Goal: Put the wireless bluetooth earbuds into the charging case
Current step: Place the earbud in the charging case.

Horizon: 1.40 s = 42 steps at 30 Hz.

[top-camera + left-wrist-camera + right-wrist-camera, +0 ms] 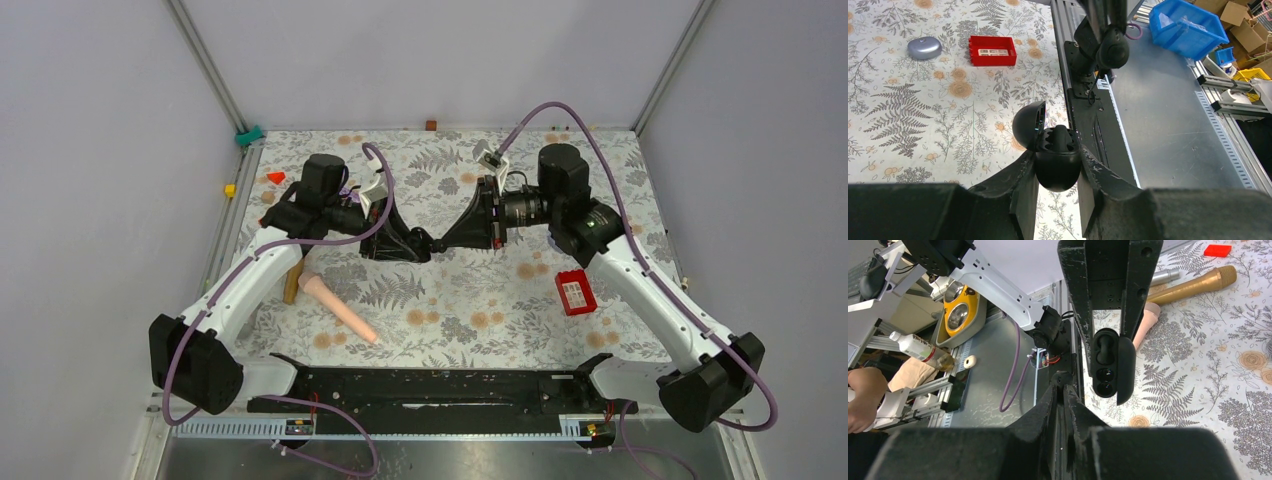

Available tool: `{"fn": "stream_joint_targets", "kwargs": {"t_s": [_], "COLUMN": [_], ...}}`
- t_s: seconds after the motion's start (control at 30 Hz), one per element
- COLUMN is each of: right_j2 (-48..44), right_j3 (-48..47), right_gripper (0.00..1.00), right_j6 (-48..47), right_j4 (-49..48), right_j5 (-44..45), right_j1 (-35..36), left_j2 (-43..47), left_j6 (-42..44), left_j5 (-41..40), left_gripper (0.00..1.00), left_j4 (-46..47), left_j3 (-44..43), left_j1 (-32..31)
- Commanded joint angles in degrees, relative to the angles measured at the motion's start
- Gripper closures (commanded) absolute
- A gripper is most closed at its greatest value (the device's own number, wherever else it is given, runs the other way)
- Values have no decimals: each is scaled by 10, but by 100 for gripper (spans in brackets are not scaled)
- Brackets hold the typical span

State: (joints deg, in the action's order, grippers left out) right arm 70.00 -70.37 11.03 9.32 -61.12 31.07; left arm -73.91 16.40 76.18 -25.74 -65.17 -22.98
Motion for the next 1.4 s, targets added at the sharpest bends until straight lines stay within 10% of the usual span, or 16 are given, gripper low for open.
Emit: {"fn": "stream_joint_targets", "kwargs": {"t_s": [0.0,1.37], "right_j2": [7,35], "right_j3": [15,50], "right_gripper": [96,95], "right_j6": [11,-107], "right_j4": [-64,-57], "right_j5": [-14,26], "right_j1": [-2,40], "left_j2": [17,16], "left_j6": [12,6], "left_j5": [32,32], "left_gripper": [86,84], "left_j4": [13,12], "left_j3": [-2,0], "left_j1": [0,0]}}
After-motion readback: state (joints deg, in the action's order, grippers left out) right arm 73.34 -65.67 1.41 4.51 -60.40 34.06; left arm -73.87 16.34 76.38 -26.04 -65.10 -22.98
